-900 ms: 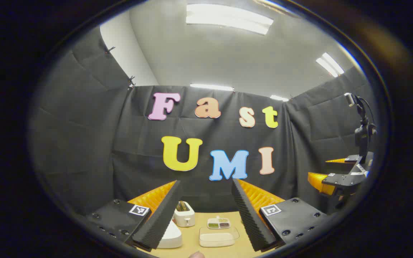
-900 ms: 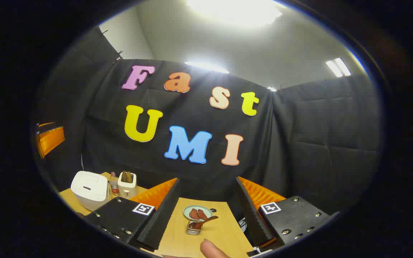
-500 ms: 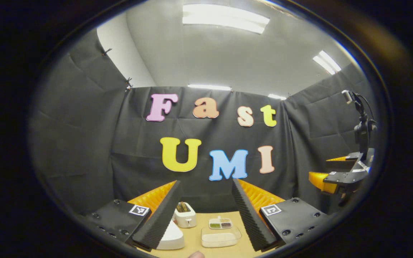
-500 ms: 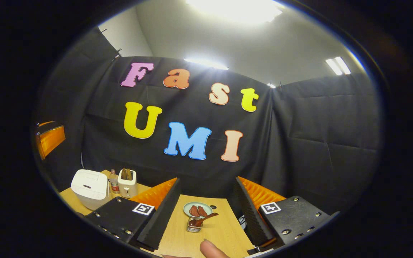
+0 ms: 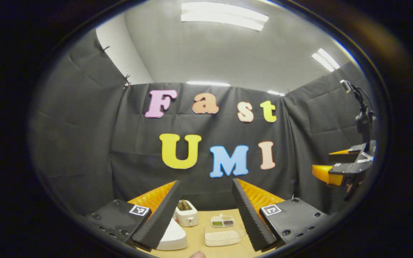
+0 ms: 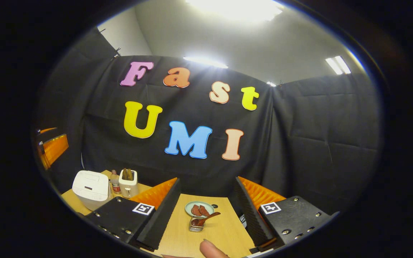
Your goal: Close the left gripper, press the button to open the rice cooker; take a wooden spoon from the chopstick holder with the right hand, scoop a spoonful of rice and pour it into the rice cooker, then put the wooden spoon back into the chopstick holder.
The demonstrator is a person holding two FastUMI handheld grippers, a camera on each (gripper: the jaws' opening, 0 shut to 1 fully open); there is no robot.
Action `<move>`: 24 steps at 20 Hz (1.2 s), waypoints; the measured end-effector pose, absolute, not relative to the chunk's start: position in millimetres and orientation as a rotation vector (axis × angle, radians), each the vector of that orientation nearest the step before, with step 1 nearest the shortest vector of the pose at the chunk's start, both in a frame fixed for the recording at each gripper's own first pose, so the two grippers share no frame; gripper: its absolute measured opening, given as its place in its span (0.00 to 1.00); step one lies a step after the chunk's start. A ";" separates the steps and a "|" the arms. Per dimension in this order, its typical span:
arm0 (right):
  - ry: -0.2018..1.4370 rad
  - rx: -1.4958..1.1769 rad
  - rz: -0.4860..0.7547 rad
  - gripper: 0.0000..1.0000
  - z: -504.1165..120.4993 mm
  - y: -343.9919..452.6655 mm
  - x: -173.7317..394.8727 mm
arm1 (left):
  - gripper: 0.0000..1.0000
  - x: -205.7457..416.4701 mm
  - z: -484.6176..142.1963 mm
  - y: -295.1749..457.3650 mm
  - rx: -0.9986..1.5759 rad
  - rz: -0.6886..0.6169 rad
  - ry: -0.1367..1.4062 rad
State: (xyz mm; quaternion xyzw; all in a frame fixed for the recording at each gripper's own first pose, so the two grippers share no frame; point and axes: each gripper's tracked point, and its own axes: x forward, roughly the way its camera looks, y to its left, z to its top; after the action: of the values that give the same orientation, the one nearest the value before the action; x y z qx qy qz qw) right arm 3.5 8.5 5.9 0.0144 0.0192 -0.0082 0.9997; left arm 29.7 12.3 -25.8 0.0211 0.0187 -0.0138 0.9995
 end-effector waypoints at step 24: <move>0.128 -0.064 0.073 0.92 -12.8 122.0 33.0 | 0.69 105.3 -258.5 198.1 0.057 0.258 0.423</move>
State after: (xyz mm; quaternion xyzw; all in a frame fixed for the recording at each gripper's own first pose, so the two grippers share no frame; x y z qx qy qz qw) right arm 33.0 122.0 -12.8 -0.0321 0.0642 0.0363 0.9968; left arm 105.3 198.1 -258.5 0.0283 0.2093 0.1279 0.9690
